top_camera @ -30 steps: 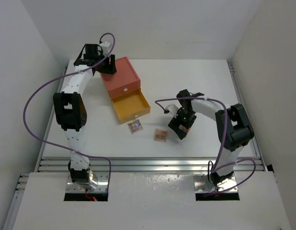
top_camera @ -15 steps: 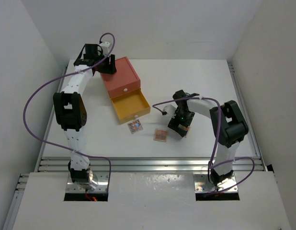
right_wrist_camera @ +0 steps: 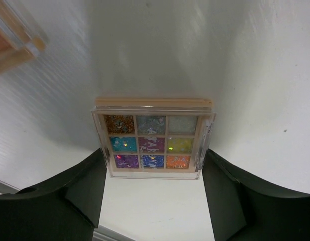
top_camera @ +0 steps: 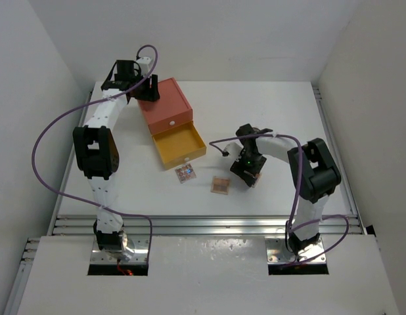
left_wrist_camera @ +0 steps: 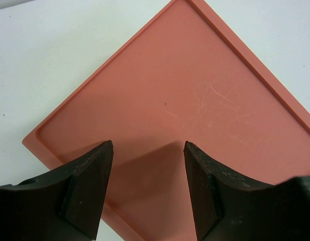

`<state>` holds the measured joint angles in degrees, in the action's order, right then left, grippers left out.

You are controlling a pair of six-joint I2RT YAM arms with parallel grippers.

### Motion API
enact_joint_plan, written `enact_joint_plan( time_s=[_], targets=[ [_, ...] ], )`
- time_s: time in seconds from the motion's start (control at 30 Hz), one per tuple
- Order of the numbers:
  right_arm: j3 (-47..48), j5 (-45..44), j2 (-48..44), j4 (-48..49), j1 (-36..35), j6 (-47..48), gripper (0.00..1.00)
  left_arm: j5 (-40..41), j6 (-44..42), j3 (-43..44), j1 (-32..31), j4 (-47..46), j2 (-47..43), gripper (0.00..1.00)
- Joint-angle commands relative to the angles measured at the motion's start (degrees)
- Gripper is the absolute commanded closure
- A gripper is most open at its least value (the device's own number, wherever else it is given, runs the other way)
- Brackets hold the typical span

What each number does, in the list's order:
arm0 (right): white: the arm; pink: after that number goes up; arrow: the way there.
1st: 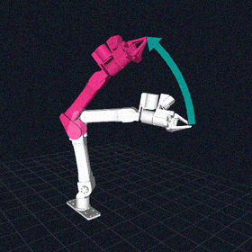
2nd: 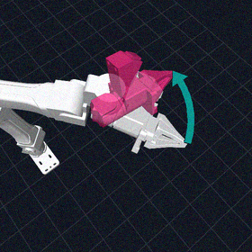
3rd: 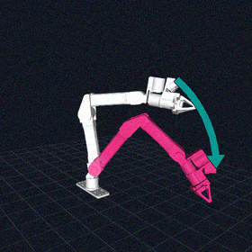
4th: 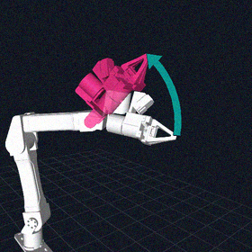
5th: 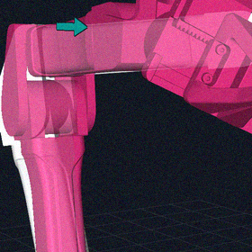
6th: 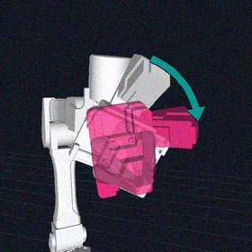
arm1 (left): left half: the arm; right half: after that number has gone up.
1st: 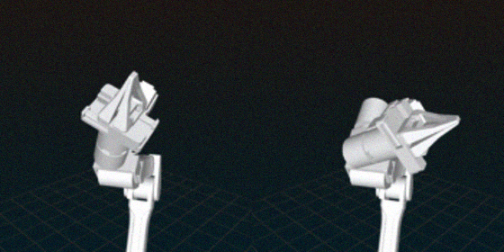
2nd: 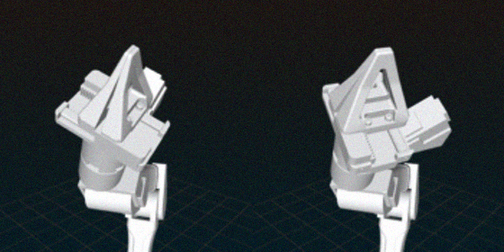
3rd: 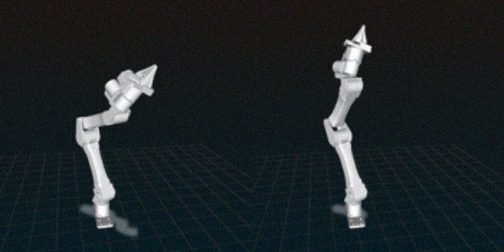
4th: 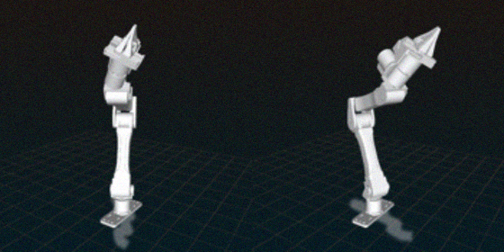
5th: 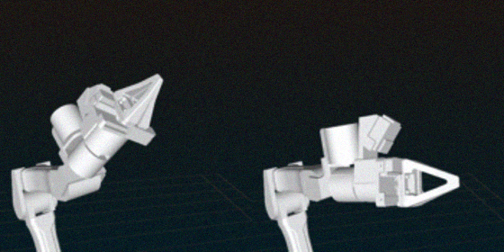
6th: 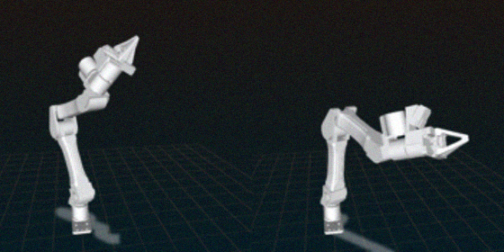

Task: Organize the makeup

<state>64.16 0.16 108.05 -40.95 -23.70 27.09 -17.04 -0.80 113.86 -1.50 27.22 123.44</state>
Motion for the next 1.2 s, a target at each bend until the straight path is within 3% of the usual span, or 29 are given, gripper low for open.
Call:
enact_joint_plan(
  time_s=[0.0,0.23,0.27,0.6,0.87,1.17],
  targets=[
    [1.0,3.9,-3.2,2.2,0.2,-7.0,0.66,-0.4,1.6,0.1,0.4,4.7,2.9,0.35],
    [14.3,1.7,-7.0,4.5,-2.5,-26.4,0.69,-0.9,1.6,0.1,0.4,4.7,3.4,0.35],
    [18.7,1.6,-5.8,5.6,-4.6,-31.6,0.7,-0.3,1.6,0.1,-0.3,4.7,3.4,0.35],
    [49.7,-7.3,13.2,5.4,-17.0,-40.5,0.72,1.8,2.6,0.1,-2.8,4.7,5.1,0.35],
    [51.1,-11.4,21.1,7.3,-18.6,-46.2,0.74,3.9,3.2,0.1,-3.9,3.6,5.6,0.35],
    [48.4,-15.3,26.8,12.2,-18.7,-44.6,0.74,3.3,3.7,0.1,-3.9,3.1,5.6,0.35]
  ],
)
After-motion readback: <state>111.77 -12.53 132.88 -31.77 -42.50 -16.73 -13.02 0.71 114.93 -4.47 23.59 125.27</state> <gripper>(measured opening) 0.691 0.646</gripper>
